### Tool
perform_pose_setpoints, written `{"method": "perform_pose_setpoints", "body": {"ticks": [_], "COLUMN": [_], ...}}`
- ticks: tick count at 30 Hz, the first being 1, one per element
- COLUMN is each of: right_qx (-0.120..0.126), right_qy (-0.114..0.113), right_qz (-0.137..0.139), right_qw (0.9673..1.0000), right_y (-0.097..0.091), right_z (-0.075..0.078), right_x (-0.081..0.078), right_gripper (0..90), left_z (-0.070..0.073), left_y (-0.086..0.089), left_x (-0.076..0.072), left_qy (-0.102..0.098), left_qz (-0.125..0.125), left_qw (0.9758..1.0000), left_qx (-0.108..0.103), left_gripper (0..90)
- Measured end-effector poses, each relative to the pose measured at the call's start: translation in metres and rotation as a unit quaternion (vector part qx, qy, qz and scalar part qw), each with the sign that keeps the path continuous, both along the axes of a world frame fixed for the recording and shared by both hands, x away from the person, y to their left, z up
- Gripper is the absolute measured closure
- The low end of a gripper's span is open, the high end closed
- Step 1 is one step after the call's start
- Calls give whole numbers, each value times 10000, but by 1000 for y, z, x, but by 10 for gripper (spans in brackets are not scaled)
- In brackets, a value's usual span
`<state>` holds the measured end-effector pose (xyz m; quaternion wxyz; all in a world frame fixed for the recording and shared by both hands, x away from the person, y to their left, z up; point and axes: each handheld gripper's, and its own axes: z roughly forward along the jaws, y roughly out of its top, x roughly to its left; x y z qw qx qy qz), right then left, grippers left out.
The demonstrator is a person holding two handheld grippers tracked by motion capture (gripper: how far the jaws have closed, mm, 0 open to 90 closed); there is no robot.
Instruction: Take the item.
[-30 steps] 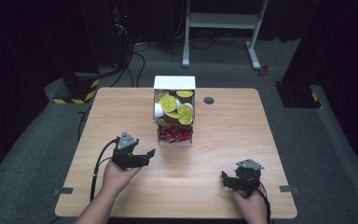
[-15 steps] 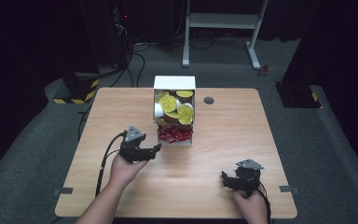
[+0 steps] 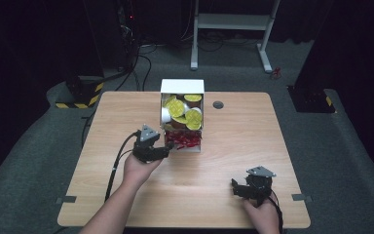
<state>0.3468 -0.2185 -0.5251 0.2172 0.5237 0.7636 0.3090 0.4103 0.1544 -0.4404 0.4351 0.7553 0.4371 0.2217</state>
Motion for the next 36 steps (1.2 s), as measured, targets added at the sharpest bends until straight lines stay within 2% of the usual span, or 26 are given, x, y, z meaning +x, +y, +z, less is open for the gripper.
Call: {"method": "perform_pose_setpoints", "body": {"ticks": [5, 8, 14, 18, 36], "right_qx": [0, -2, -1, 6, -15], "right_qy": [0, -3, 15, 8, -4], "right_qz": [6, 9, 9, 9, 43], "right_qw": [10000, 10000, 10000, 10000, 10000], "right_y": [0, 0, 0, 0, 0], "right_z": [0, 0, 0, 0, 0], "right_x": [0, 0, 0, 0, -1], "right_gripper": [92, 92, 93, 93, 99], "left_z": [-2, -6, -8, -8, -5], "left_y": [-4, -6, -8, -9, -6], "left_x": [5, 7, 7, 5, -17], "left_qy": [-38, -82, -225, -282, -449], "left_qz": [65, 80, 100, 105, 80], "left_qw": [10000, 9999, 9995, 9994, 9989], "left_qx": [16, 103, 202, 173, 84], "left_gripper": [443, 477, 575, 622, 651]}}
